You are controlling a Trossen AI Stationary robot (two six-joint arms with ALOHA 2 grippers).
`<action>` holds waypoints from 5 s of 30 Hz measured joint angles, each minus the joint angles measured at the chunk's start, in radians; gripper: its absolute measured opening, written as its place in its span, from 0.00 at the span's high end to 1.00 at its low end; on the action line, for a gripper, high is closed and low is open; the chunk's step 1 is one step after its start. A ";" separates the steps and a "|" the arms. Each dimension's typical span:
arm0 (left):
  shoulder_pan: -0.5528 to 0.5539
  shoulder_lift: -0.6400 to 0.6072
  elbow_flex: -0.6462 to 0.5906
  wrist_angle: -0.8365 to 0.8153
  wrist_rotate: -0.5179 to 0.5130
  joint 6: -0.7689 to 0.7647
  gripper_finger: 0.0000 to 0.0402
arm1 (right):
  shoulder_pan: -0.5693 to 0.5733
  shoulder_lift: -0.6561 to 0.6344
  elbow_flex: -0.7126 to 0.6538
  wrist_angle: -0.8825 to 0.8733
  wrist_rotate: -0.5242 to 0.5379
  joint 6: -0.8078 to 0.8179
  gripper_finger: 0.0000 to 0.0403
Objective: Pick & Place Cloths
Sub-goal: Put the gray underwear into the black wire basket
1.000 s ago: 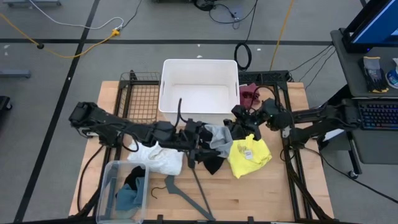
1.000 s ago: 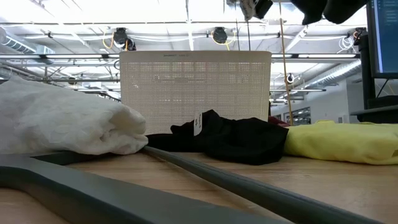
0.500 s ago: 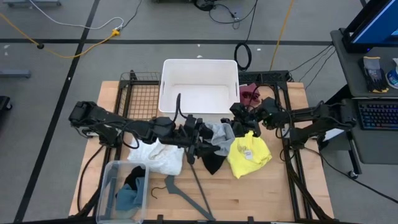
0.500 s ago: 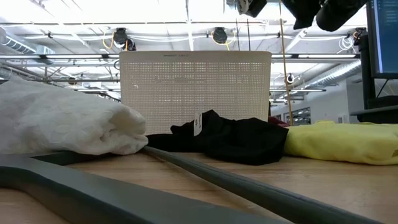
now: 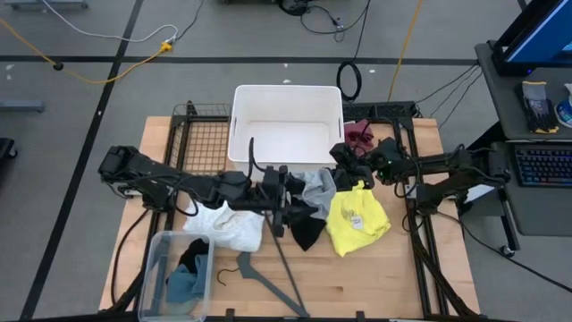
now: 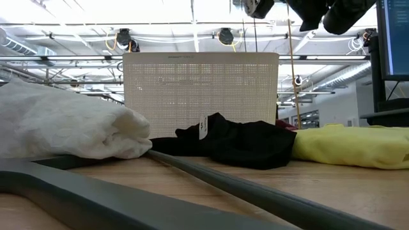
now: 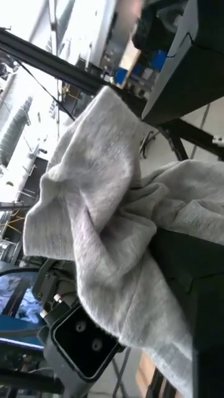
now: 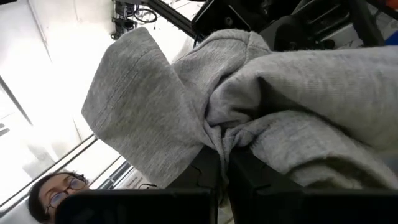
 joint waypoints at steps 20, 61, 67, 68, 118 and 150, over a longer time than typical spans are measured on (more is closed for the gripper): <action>-0.001 0.006 -0.006 -0.176 -0.062 0.132 0.23 | 0.023 -0.002 0.003 -0.074 0.009 0.022 0.99; 0.065 0.001 -0.004 -0.125 0.114 0.020 0.98 | 0.030 -0.004 0.001 -0.127 0.057 -0.067 0.86; 0.054 -0.008 -0.002 -0.198 0.138 0.016 0.98 | 0.029 0.000 0.000 -0.137 0.001 -0.005 0.83; 0.052 -0.010 -0.002 -0.210 0.139 0.015 0.98 | 0.029 0.000 0.000 -0.136 -0.014 0.004 0.82; 0.144 -0.618 -0.002 -1.384 -1.014 -0.284 0.98 | 0.030 -0.003 0.000 -0.018 -0.173 -0.222 0.79; 0.944 -0.325 -0.003 -1.749 -0.165 -0.514 0.94 | 0.030 -0.003 0.000 -0.019 -0.172 -0.256 0.82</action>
